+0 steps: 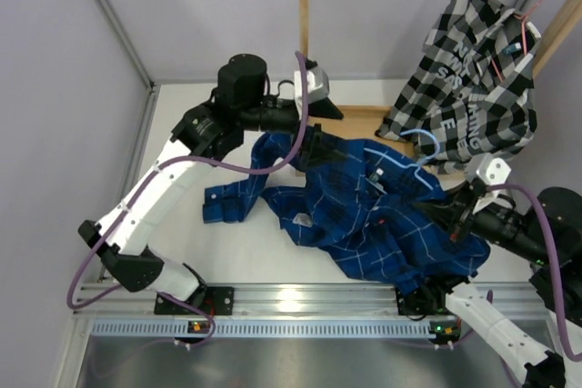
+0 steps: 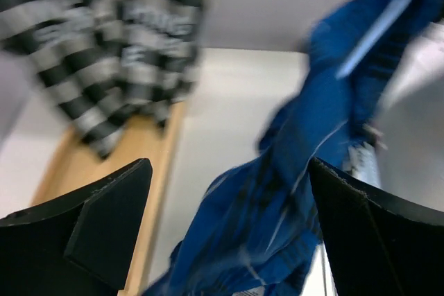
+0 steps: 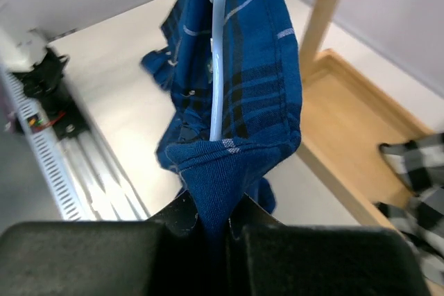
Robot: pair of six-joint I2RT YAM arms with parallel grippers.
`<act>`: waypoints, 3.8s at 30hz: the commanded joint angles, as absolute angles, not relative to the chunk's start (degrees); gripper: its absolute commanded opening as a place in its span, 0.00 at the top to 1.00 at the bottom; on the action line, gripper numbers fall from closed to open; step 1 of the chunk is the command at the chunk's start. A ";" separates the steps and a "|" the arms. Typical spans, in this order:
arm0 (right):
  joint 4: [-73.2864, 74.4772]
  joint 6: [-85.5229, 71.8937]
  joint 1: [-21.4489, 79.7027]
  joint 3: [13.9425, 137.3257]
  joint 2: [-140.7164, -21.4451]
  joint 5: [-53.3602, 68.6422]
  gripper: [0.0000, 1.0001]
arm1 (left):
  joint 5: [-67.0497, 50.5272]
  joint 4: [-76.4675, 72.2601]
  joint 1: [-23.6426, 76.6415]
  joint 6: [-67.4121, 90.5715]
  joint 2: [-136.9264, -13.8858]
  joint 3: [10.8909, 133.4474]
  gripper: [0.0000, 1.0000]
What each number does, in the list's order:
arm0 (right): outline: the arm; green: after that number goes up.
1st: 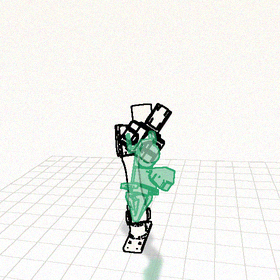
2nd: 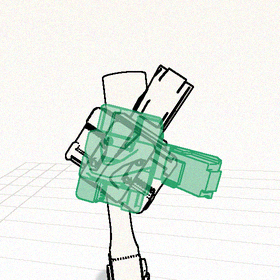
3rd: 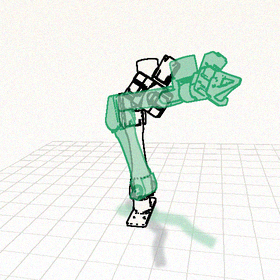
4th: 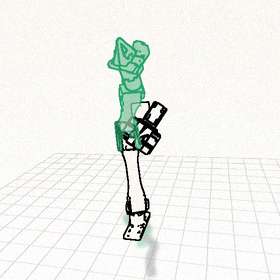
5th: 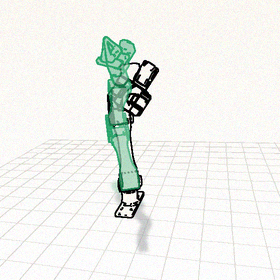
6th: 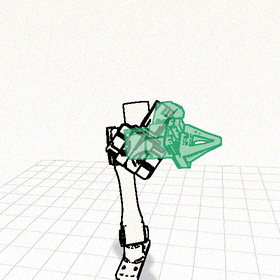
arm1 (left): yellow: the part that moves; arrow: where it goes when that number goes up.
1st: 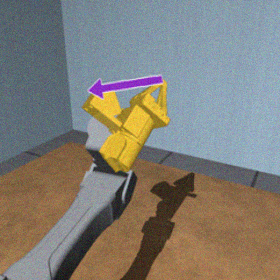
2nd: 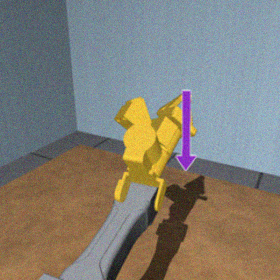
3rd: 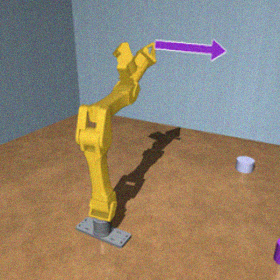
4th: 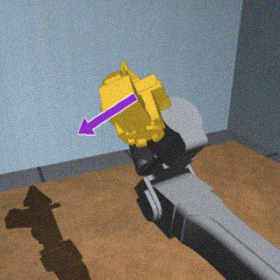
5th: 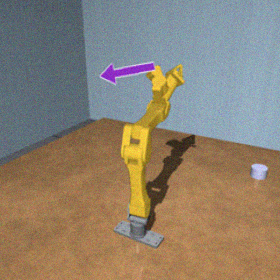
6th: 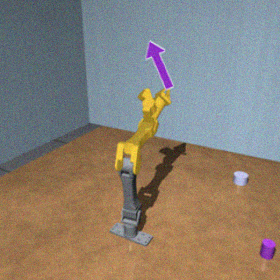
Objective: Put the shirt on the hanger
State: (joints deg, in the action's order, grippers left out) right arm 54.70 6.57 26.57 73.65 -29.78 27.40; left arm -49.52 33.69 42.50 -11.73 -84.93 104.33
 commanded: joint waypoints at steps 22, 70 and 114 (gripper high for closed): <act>35.80 0.53 26.81 111.83 -50.21 -11.71 1.00 | 18.98 28.30 42.28 7.38 -28.31 55.21 0.02; 31.11 -9.58 17.32 103.11 -80.16 -6.06 1.00 | 6.95 27.42 21.10 9.40 -29.09 45.35 0.02; 48.16 -4.66 16.79 59.68 -24.79 -16.17 0.01 | 13.01 31.55 10.28 15.29 -22.94 42.54 0.02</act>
